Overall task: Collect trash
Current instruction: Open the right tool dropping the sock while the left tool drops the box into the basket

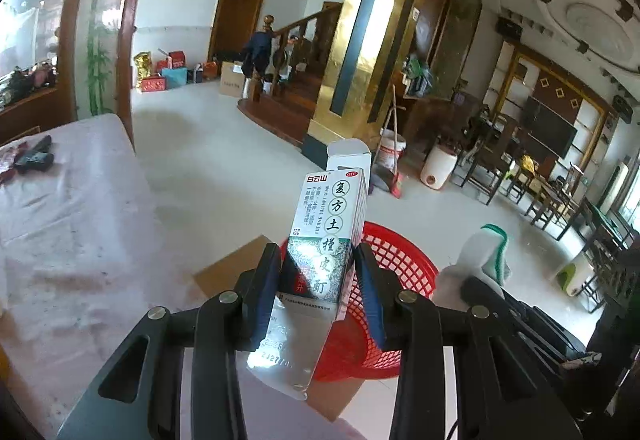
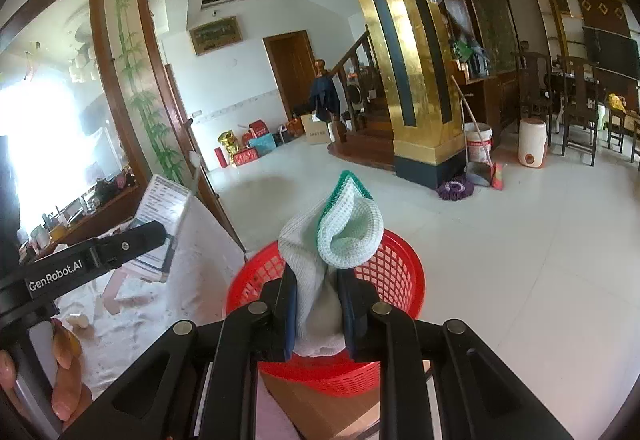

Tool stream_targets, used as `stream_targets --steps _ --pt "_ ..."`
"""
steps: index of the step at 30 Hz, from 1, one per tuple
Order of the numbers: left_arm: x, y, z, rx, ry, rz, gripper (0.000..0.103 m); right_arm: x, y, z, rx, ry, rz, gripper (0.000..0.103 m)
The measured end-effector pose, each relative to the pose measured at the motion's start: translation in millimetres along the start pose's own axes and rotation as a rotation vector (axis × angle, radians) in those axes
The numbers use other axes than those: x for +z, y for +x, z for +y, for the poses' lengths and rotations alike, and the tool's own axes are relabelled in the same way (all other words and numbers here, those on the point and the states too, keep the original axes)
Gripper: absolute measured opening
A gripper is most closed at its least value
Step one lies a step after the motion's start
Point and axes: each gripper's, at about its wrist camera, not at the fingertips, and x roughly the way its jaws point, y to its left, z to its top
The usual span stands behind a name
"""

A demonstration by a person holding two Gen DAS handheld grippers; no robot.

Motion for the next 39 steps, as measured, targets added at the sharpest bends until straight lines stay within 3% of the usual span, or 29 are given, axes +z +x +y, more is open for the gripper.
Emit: stream_targets --steps 9,30,34,37,39 --pt "-13.0 42.1 -3.8 -0.043 0.0 0.082 0.037 -3.1 25.8 -2.6 -0.001 -0.004 0.036 0.019" --pt "-12.5 74.4 -1.5 -0.028 0.002 0.137 0.039 0.2 53.4 -13.9 0.006 0.02 0.083 0.023" --pt "-10.6 74.2 2.0 -0.025 -0.016 0.136 0.043 3.3 53.5 -19.4 0.002 0.037 0.089 0.035" --pt "-11.0 64.9 0.7 -0.021 -0.012 0.119 0.058 4.8 48.1 -25.4 -0.006 0.053 0.078 0.051" --pt "-10.7 58.7 -1.7 -0.006 -0.004 0.101 0.061 7.6 39.9 -27.1 -0.01 0.058 0.063 0.052"
